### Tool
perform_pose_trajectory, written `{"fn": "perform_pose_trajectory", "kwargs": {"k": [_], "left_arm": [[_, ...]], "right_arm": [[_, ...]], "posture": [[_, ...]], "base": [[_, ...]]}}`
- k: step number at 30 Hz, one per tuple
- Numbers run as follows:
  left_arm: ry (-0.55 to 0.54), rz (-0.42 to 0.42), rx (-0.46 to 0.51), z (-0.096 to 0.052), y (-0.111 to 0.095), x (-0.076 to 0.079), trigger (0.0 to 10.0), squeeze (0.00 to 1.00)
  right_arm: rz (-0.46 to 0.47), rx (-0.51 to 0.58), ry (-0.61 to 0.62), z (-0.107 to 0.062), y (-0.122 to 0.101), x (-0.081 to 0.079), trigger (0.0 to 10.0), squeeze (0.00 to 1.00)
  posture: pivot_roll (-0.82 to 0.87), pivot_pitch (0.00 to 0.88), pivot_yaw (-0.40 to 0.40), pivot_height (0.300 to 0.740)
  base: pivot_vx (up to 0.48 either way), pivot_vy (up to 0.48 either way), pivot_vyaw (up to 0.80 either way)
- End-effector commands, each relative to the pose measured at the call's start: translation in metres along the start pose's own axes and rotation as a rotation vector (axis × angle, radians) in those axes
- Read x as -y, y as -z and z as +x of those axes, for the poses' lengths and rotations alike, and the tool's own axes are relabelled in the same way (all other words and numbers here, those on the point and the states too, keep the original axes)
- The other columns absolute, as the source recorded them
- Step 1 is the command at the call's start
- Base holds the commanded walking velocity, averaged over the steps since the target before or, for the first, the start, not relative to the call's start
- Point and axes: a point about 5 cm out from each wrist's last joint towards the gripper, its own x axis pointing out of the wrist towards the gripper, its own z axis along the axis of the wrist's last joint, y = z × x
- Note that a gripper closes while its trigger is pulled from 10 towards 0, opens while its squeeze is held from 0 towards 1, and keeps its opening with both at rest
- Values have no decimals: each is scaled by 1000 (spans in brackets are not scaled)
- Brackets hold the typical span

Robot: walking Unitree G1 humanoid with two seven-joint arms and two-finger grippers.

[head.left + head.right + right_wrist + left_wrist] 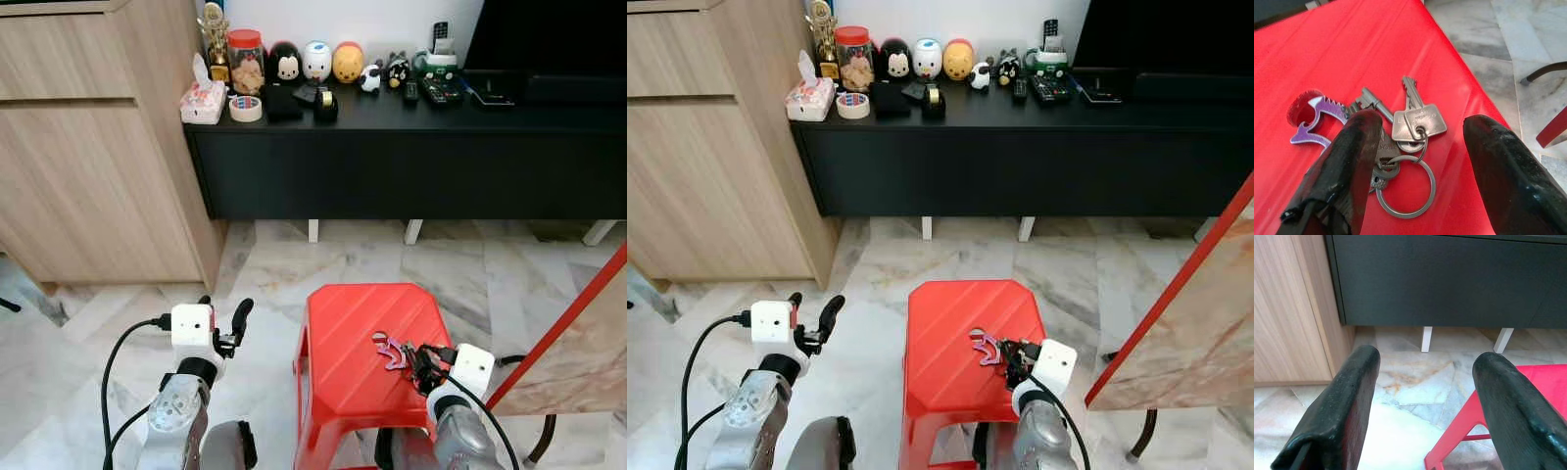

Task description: Hang keys on a hook

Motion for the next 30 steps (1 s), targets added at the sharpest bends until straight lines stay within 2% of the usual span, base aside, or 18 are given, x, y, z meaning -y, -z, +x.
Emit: {"fn": "perform_pose_trajectory", "kwargs": {"k": [1, 9, 28, 30], "left_arm": [[9, 24, -3, 0, 0, 1, 10000, 0], [7, 26, 0, 1, 0, 0, 10000, 0], [6, 28, 2, 1, 0, 0, 10000, 0], [4, 28, 1, 1, 0, 0, 10000, 0]], "right_arm": [[-15, -17, -10, 4, -3, -2, 10000, 0], [-3, -24, -3, 5, -6, -2, 10000, 0], [27, -120, 16, 3, 12, -1, 10000, 0], [21, -120, 15, 3, 12, -1, 941, 0]], "posture": [[11, 50, -38, 591], [13, 51, -38, 591], [14, 58, -37, 591], [19, 60, -37, 591]], "base": [[0, 0, 0], [0, 0, 0], [0, 0, 0], [0, 0, 0]]}}
